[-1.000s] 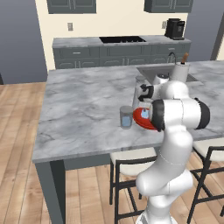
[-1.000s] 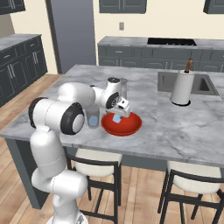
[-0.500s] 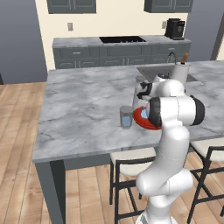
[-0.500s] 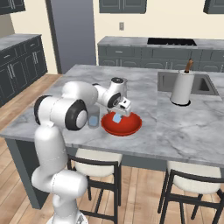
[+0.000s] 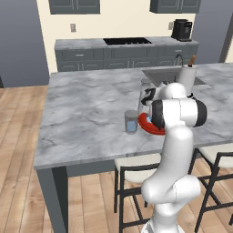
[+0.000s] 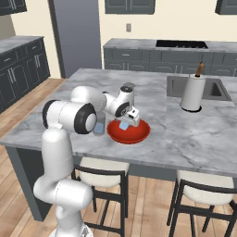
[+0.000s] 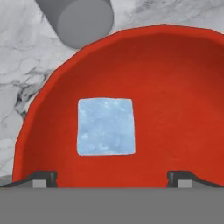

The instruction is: There are two ice cubes in the ice bowl. Place both ice cubes in the glass cup.

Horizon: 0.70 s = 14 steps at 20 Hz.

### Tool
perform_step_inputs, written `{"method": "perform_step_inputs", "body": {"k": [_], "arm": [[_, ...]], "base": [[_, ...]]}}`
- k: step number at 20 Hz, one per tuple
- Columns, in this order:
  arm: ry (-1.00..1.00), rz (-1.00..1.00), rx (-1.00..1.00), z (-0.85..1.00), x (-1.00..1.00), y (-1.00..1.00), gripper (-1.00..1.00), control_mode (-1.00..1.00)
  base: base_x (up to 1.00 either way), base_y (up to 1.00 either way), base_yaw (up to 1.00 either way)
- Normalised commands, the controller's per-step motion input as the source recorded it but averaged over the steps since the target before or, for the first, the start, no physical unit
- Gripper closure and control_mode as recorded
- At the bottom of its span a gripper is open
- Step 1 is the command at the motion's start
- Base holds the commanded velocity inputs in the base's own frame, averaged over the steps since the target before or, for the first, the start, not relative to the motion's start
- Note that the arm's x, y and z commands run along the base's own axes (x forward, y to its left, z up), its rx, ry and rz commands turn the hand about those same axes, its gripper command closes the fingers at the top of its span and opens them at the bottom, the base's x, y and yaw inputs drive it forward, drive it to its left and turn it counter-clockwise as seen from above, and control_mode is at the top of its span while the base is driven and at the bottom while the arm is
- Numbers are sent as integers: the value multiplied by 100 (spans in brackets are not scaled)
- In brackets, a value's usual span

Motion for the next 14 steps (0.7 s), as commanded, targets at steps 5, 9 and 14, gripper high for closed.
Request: {"method": "perform_step_inputs", "body": {"k": [5,9,14], "arm": [[-8,0,0,-12,13,0,-100,-100],[-6,0,0,-17,14,0,-100,-100],[-4,0,0,-12,13,0,-100,-100]], "base": [[0,0,0],[0,0,0],[0,0,0]]}}
